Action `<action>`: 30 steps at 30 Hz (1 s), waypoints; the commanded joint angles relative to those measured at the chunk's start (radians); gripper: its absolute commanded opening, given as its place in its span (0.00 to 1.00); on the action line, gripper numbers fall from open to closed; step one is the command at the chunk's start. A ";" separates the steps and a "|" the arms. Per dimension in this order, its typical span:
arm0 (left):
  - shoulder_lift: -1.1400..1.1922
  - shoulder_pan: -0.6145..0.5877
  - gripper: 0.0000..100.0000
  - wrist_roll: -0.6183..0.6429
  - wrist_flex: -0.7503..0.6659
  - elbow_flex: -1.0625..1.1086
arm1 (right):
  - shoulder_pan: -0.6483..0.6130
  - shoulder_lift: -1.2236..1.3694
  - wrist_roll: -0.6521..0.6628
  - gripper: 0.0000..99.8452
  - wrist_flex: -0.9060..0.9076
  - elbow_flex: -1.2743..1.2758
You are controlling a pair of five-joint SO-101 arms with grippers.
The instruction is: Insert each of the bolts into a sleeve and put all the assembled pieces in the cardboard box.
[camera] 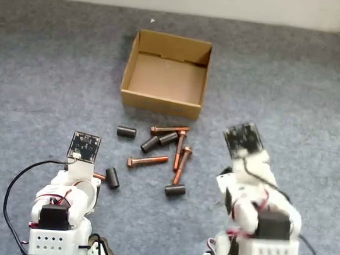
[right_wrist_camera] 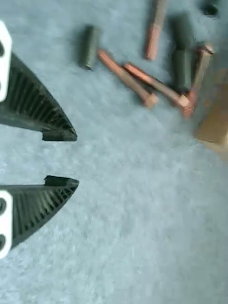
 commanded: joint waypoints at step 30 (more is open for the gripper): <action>-0.008 -0.016 0.01 -0.008 0.002 0.019 | -0.664 0.671 0.173 0.20 -0.266 0.015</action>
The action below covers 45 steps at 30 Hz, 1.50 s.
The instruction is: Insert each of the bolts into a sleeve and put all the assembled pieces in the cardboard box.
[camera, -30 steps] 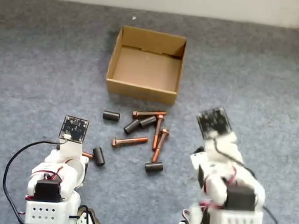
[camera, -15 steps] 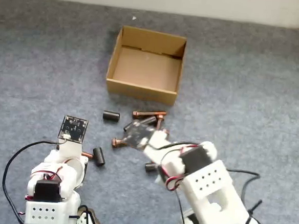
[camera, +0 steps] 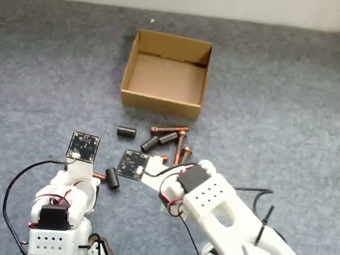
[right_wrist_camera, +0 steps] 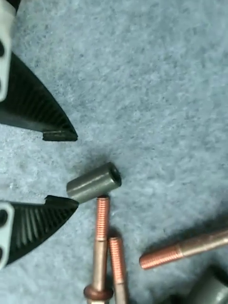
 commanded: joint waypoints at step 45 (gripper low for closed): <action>-0.008 -0.002 0.01 -0.008 0.009 0.019 | 0.199 0.406 0.123 0.11 -0.157 0.025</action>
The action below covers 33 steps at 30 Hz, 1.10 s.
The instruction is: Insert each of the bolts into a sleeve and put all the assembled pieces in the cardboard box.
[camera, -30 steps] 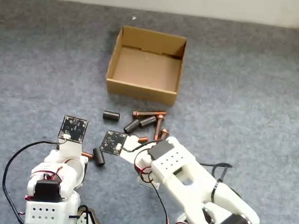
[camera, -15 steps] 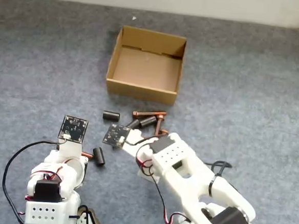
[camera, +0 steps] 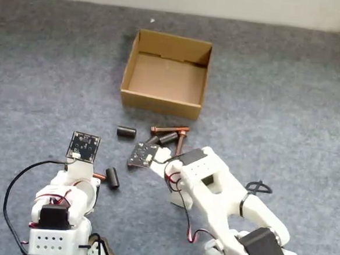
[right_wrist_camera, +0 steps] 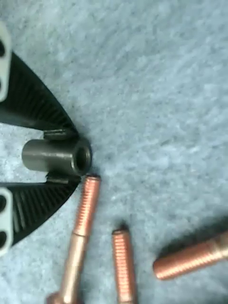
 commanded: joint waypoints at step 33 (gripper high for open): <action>-0.005 -0.088 0.09 -0.219 -0.098 -0.237 | 0.232 -0.871 -0.661 0.01 0.289 0.016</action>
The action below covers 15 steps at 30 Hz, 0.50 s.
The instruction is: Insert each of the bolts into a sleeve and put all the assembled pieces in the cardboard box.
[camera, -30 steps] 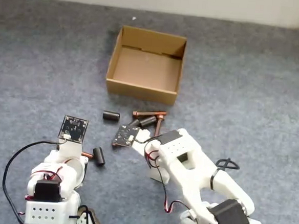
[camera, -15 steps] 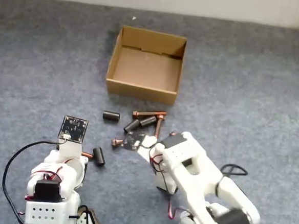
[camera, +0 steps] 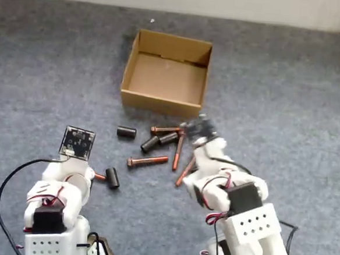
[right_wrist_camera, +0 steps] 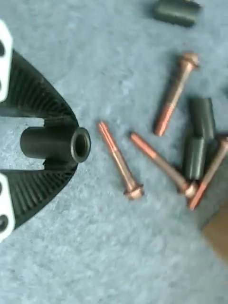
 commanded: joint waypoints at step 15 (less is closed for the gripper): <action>0.664 0.139 0.10 -0.123 0.161 -0.760 | 0.444 -0.027 -0.413 0.01 -0.168 -0.004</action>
